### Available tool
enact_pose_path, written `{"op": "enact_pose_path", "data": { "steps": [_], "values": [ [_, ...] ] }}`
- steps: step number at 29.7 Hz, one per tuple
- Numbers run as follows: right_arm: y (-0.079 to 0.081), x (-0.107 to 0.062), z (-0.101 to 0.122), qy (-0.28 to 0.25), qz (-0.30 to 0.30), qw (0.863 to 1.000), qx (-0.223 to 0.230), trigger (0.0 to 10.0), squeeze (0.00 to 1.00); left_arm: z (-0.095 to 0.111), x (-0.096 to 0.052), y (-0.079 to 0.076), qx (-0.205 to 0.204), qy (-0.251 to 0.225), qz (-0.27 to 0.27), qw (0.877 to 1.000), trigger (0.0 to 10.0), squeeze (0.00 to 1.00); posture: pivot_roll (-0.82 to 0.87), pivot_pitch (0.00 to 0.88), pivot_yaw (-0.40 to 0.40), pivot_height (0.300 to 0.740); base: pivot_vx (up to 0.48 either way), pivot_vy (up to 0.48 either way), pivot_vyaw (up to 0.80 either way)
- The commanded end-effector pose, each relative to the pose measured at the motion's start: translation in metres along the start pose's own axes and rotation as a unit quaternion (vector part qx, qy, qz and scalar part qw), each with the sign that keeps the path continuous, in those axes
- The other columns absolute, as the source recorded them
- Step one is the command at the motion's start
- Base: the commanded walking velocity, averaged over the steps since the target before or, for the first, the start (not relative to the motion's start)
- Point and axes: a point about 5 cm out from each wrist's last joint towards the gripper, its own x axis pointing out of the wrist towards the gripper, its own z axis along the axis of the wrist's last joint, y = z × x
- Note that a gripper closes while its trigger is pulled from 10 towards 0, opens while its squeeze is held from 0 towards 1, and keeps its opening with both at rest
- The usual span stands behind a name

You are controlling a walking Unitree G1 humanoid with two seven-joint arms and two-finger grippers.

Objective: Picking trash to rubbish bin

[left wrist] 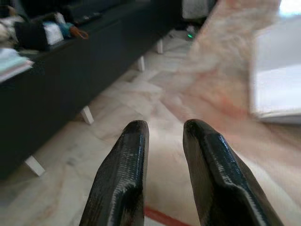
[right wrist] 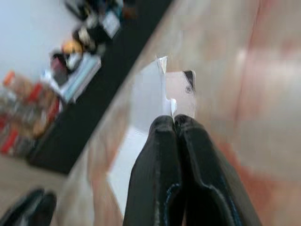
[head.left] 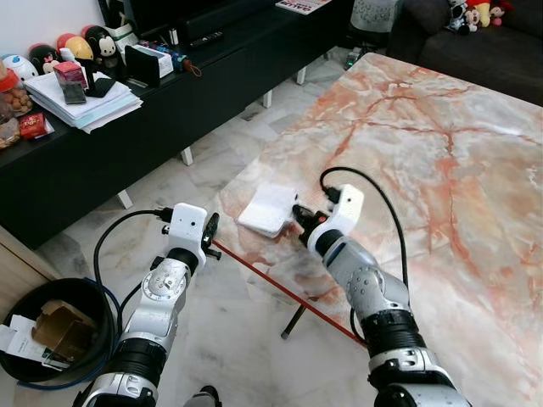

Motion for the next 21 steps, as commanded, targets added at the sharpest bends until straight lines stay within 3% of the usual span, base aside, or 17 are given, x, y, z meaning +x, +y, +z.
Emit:
{"op": "enact_pose_path", "data": {
  "steps": [1, 4, 7, 9, 13, 16, 21],
  "values": [
    [0.016, 0.002, 0.021, -0.067, 0.025, 0.997, -0.016, 10.0, 0.0, 0.011, 0.002, 0.007, 0.001, -0.03, 0.035, 0.999, 10.0, 0.0, 0.11, 0.16, -0.058, 0.74, 0.0, 0.0, 0.0],
    [0.023, 0.0, 0.032, -0.107, 0.039, 0.993, -0.024, 10.0, 0.0, 0.016, 0.002, 0.012, -0.005, -0.047, 0.063, 0.997, 10.0, 0.0, 0.12, 0.159, -0.057, 0.74, 0.0, 0.0, 0.0],
    [0.034, -0.006, 0.054, -0.196, 0.054, 0.978, -0.044, 10.0, 0.0, 0.03, 0.002, 0.02, -0.016, -0.088, 0.1, 0.991, 10.0, 0.0, 0.12, 0.158, -0.054, 0.74, 0.0, 0.0, 0.0],
    [0.042, -0.009, 0.061, -0.226, 0.071, 0.97, -0.059, 10.0, 0.0, 0.036, 0.002, 0.02, -0.018, -0.107, 0.108, 0.988, 10.0, 0.0, 0.12, 0.157, -0.05, 0.74, 0.0, 0.0, 0.0],
    [0.045, -0.01, 0.06, -0.243, 0.075, 0.964, -0.082, 10.0, 0.0, 0.04, 0.002, 0.017, -0.02, -0.122, 0.115, 0.986, 10.0, 0.0, 0.12, 0.158, -0.05, 0.74, 0.0, 0.0, 0.0],
    [0.045, -0.012, 0.054, -0.26, 0.061, 0.955, -0.13, 10.0, 0.0, 0.043, 0.002, 0.016, -0.01, -0.129, 0.126, 0.984, 10.0, 0.0, 0.12, 0.158, -0.051, 0.74, 0.0, 0.0, 0.0],
    [0.043, -0.013, 0.044, -0.254, 0.055, 0.954, -0.148, 10.0, 0.0, 0.043, 0.001, 0.014, -0.001, -0.132, 0.127, 0.983, 10.0, 0.0, 0.12, 0.157, -0.047, 0.74, 0.0, 0.0, 0.0]
  ]
}}
